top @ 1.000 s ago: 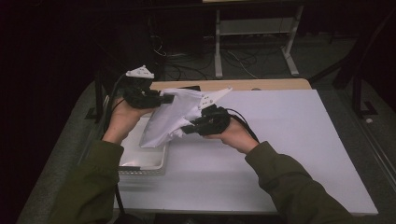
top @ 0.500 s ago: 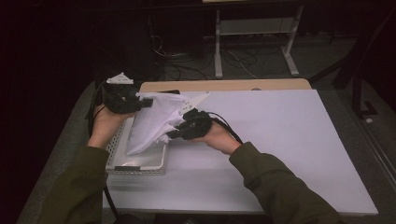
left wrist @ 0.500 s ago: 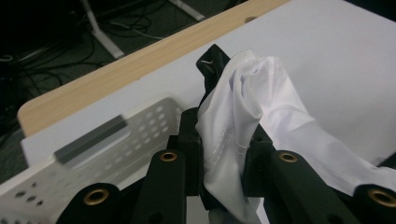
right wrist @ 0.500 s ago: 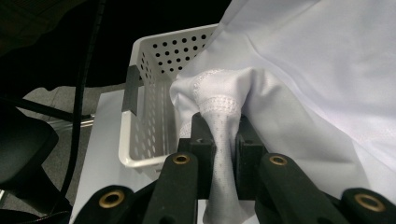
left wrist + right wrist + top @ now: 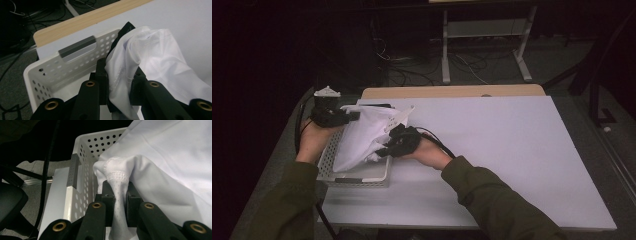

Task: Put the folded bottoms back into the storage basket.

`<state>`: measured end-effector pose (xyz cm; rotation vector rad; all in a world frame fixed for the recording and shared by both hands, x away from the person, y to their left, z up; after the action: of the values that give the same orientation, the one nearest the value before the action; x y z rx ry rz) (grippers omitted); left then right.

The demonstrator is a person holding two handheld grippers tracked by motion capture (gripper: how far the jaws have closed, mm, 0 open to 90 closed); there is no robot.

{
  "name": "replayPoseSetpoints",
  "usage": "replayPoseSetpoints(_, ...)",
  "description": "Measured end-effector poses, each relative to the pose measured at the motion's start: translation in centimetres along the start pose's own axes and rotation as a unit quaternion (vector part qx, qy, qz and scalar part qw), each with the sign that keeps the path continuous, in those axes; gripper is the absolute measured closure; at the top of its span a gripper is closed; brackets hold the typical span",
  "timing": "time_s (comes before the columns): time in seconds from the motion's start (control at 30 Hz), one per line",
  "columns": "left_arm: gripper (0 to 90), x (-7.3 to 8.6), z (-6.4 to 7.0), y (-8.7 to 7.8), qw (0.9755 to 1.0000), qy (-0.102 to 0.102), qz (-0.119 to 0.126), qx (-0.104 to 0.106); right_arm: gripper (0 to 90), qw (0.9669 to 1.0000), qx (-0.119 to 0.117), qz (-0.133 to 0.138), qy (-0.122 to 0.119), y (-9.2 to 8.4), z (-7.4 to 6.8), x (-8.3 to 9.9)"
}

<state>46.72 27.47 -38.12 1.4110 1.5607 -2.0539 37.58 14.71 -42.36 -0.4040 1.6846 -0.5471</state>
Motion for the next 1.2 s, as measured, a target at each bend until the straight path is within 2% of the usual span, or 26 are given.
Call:
replayPoseSetpoints(0.23, 74.1, 1.7, -1.2, 0.6, 0.9996, -0.003, -0.02, -0.02, 77.5, 0.9998, -0.007, -0.02, -0.003, 1.6, -0.4, 0.7)
replayPoseSetpoints(0.37, 74.0, 2.4, -1.3, 1.2, 0.9995, -0.005, -0.028, -0.016, 67.4, 0.9994, -0.012, -0.032, -0.005, 2.0, -0.7, 1.2)
replayPoseSetpoints(0.5, 73.9, 2.9, -1.2, 2.2, 0.9994, -0.002, -0.033, -0.003, 58.4, 0.9993, -0.011, -0.036, -0.003, 1.6, -0.7, 1.5)
replayPoseSetpoints(0.67, 73.8, 3.4, -1.5, 3.7, 0.9984, 0.003, -0.055, -0.011, 50.2, 0.9998, 0.0, -0.021, 0.007, 0.7, 0.0, 1.5)
replayPoseSetpoints(0.8, 72.7, 3.3, -2.0, 4.7, 0.9982, -0.007, -0.057, -0.017, 46.1, 0.9998, 0.013, -0.012, 0.013, -0.2, 0.6, 1.5)
replayPoseSetpoints(0.87, 67.5, 3.1, -2.7, 5.0, 0.9976, -0.009, -0.056, -0.038, 45.0, 0.9997, 0.018, -0.006, 0.017, -0.6, 1.0, 1.5)
replayPoseSetpoints(0.97, 52.9, 2.6, -4.1, 5.1, 0.9953, -0.027, -0.044, -0.081, 43.7, 0.9994, 0.024, 0.0, 0.023, -1.3, 1.4, 1.7)
replayPoseSetpoints(1.03, 46.3, 2.3, -4.8, 4.8, 0.9942, -0.04, -0.033, -0.094, 43.0, 0.9993, 0.028, 0.002, 0.027, -1.7, 1.6, 1.9)
replayPoseSetpoints(1.07, 43.5, 2.1, -5.0, 4.6, 0.9937, -0.046, -0.028, -0.098, 42.6, 0.9992, 0.029, 0.004, 0.028, -1.9, 1.8, 2.0)
replayPoseSetpoints(1.2, 35.4, 1.7, -4.9, 3.9, 0.9943, -0.055, -0.013, -0.09, 40.2, 0.9986, 0.039, 0.009, 0.034, -2.6, 2.3, 2.5)
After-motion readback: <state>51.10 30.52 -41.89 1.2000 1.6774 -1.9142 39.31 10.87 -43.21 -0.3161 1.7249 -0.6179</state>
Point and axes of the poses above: each handheld gripper's, and its own axes: y roughly forward along the jaws, x roughly out of its underside, z roughly to its right, the point moved 10 cm from there along y, roughly forward along the jaws, and after that the axes turned 1 degree about -x, right-handed, at the moved point
